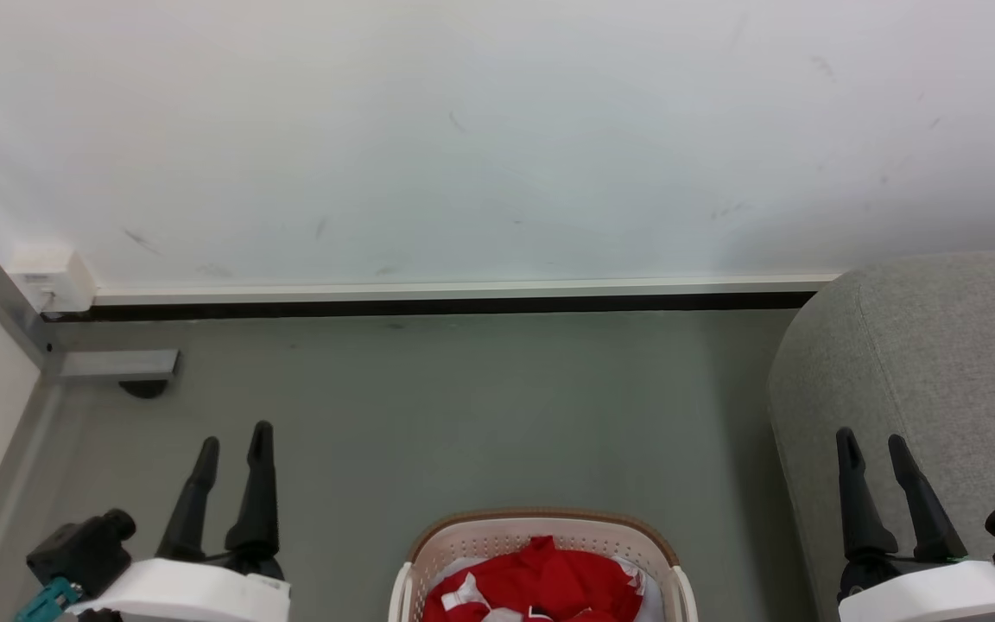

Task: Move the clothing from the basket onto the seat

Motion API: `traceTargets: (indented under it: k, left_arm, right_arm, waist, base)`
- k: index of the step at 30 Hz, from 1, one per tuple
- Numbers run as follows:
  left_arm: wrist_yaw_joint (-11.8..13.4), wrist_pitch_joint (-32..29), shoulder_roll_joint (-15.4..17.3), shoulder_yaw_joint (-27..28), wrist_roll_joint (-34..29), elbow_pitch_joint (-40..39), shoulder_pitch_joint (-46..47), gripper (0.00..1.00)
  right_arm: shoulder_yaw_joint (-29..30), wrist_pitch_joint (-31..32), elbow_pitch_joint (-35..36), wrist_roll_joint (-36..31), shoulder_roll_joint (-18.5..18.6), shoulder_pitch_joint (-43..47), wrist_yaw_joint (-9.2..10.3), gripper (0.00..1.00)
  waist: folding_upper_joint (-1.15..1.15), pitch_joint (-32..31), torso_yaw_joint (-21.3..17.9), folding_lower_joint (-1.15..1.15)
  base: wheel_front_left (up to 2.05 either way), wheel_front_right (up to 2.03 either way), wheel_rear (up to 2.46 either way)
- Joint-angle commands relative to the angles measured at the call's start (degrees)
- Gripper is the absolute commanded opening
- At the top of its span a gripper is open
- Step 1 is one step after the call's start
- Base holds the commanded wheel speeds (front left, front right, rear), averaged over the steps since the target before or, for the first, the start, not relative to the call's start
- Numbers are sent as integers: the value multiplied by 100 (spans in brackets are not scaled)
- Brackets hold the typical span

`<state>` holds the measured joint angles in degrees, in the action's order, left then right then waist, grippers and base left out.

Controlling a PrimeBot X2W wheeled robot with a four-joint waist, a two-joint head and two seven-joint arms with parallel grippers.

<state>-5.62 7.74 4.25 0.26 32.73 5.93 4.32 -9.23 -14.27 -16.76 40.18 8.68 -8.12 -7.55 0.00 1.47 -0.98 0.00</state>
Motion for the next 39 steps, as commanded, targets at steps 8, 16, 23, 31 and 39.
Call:
traceTargets:
  k: [8, 16, 23, 31, 39]
  left_arm:
    - [-59, 171, 118, -90, -603, -80, 134, 100]
    - [-85, 281, 156, -162, -1003, -58, 130, 100]
    - [-106, 363, 172, -232, -1328, -3, 108, 100]
    - [-135, 465, 191, -276, -1674, 48, 71, 100]
    - [-147, 572, 202, -334, -2034, 64, 68, 100]
  right_arm:
    - [101, -42, -58, -724, -96, -179, 7, 100]
    - [138, -48, -116, -1223, -199, -225, 8, 100]
    - [111, -55, -235, -1613, -264, -202, 8, 100]
    - [118, -65, -298, -2023, -355, -192, 9, 100]
    - [141, -74, -356, -2434, -432, -181, 10, 100]
  waist:
    - [0, 64, -6, 0]
    - [0, 102, -34, 0]
    - [0, 80, -54, 0]
    - [0, 44, -78, 0]
    - [0, 29, -79, 0]
  base:
    - [0, 0, 0]
    - [0, 0, 0]
    - [0, 0, 0]
    - [0, 0, 0]
    - [0, 0, 0]
